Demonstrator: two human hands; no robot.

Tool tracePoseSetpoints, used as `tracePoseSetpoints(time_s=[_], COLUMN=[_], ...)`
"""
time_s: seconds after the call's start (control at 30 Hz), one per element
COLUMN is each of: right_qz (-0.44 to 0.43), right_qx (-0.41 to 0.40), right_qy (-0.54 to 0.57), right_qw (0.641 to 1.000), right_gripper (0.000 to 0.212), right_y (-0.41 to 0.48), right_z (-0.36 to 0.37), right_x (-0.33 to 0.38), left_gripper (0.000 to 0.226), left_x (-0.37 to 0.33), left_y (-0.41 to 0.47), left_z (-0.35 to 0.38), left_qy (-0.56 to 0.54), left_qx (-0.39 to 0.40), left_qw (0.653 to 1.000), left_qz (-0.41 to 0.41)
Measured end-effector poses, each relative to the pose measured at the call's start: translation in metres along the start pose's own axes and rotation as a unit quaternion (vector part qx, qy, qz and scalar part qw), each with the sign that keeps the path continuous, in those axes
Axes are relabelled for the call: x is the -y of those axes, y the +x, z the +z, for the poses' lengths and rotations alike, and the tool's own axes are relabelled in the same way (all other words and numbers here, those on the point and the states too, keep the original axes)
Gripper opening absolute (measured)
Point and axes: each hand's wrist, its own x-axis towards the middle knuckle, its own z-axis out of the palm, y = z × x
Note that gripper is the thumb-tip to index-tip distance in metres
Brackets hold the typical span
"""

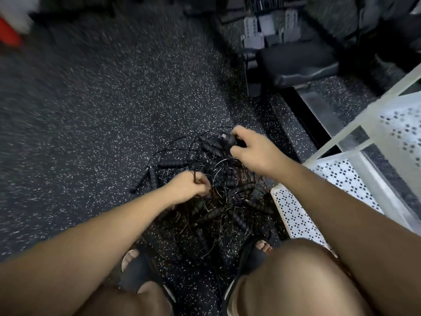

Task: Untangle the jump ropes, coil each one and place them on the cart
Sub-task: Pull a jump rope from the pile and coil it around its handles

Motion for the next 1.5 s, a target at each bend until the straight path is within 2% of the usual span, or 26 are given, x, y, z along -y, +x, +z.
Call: tracePoseSetpoints(time_s=[0.23, 0.37, 0.53, 0.6, 0.7, 0.87, 0.93, 1.03, 1.17, 1.23, 1.33, 1.4, 1.5], right_qz=[-0.048, -0.051, 0.000, 0.036, 0.070, 0.025, 0.019, 0.031, 0.048, 0.051, 0.044, 0.039, 0.032], right_qx=[-0.061, -0.093, -0.114, -0.101, -0.061, -0.085, -0.086, -0.033, -0.034, -0.042, -0.003, 0.013, -0.011], right_qy=[0.069, 0.152, 0.268, 0.285, 0.298, 0.221, 0.200, 0.156, 0.113, 0.129, 0.154, 0.188, 0.266], right_qw=[0.995, 0.983, 0.957, 0.952, 0.950, 0.971, 0.976, 0.987, 0.992, 0.989, 0.987, 0.981, 0.963], right_gripper=[0.009, 0.012, 0.006, 0.012, 0.021, 0.025, 0.024, 0.015, 0.014, 0.016, 0.017, 0.023, 0.019], right_y=[-0.019, -0.026, -0.022, -0.017, -0.010, 0.000, 0.008, 0.014, 0.014, 0.013, 0.009, 0.006, 0.003], right_z=[-0.045, -0.051, -0.027, -0.006, 0.025, 0.048, 0.047, 0.045, 0.045, 0.043, 0.038, 0.032, 0.016], right_x=[0.115, 0.160, 0.176, 0.170, 0.158, 0.150, 0.146, 0.141, 0.138, 0.141, 0.151, 0.156, 0.157], left_gripper=[0.006, 0.024, 0.014, 0.014, 0.016, 0.018, 0.019, 0.018, 0.016, 0.017, 0.023, 0.035, 0.051], left_x=[-0.037, -0.048, -0.065, -0.069, -0.078, -0.088, -0.090, -0.094, -0.087, -0.082, -0.077, -0.074, -0.074], left_y=[-0.075, -0.104, -0.123, -0.126, -0.128, -0.126, -0.123, -0.119, -0.113, -0.110, -0.104, -0.099, -0.094], left_z=[-0.047, -0.079, -0.120, -0.129, -0.139, -0.149, -0.155, -0.167, -0.181, -0.183, -0.178, -0.172, -0.155], left_qy=[-0.026, 0.023, -0.132, -0.167, -0.189, -0.204, -0.227, -0.263, -0.339, -0.384, -0.453, -0.474, -0.451], left_qx=[-0.039, -0.125, -0.240, -0.265, -0.261, -0.275, -0.283, -0.285, -0.307, -0.321, -0.316, -0.286, -0.190], left_qw=[0.998, 0.990, 0.959, 0.946, 0.942, 0.932, 0.923, 0.911, 0.875, 0.853, 0.827, 0.829, 0.871], left_qz=[0.031, 0.069, 0.069, 0.080, 0.098, 0.119, 0.128, 0.140, 0.157, 0.146, 0.110, 0.078, 0.040])
